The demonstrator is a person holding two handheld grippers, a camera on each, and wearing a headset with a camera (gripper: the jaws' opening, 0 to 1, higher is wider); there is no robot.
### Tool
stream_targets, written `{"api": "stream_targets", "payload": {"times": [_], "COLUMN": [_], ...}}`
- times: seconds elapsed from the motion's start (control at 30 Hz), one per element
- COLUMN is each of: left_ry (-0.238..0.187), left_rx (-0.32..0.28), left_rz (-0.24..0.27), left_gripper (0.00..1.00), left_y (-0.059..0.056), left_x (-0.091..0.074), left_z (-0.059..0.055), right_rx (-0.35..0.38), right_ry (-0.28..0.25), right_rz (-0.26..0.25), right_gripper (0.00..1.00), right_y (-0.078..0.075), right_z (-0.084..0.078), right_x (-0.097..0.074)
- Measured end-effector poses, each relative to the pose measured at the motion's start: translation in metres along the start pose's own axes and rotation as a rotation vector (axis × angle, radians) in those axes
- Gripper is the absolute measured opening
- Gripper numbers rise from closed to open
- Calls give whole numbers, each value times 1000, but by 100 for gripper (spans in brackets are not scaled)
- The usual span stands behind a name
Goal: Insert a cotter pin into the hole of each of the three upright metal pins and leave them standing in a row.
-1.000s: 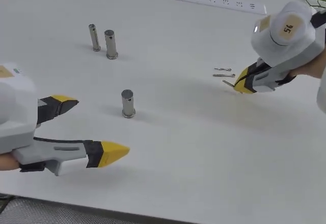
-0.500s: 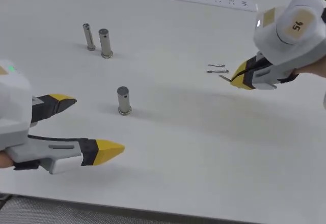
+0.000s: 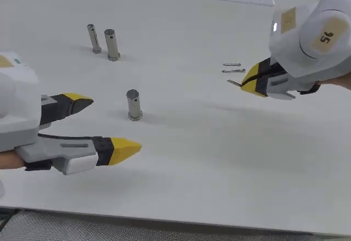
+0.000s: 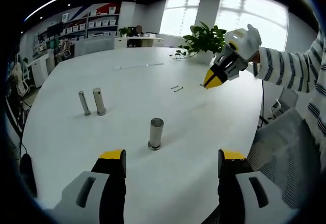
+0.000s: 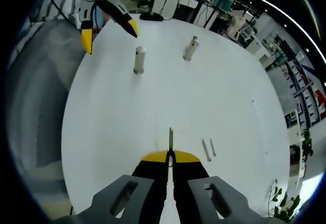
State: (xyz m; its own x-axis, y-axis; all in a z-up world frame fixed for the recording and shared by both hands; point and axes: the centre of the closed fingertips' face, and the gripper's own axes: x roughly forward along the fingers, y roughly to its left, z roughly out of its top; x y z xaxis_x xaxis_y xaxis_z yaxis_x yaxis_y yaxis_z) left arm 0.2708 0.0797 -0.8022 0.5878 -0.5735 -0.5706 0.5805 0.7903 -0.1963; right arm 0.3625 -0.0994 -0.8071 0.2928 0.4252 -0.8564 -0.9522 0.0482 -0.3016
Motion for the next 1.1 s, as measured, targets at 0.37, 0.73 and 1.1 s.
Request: {"api": "stream_targets", "payload": {"times": [0.37, 0.73, 1.1], "left_ry": [-62, -68, -59], "left_rx": [-27, -51, -107], "left_rz": [-64, -137, -186], "left_gripper": [64, 53, 42], "left_y": [-13, -30, -41], "left_x": [11, 22, 32], "left_z": [27, 38, 45], "right_rx": [-77, -94, -120], "right_ry": [7, -22, -71], "right_rz": [-97, -180, -217], "right_gripper": [2, 2, 2], "right_y": [11, 22, 33], "right_z": [8, 26, 53], "right_x": [-3, -13, -22]}}
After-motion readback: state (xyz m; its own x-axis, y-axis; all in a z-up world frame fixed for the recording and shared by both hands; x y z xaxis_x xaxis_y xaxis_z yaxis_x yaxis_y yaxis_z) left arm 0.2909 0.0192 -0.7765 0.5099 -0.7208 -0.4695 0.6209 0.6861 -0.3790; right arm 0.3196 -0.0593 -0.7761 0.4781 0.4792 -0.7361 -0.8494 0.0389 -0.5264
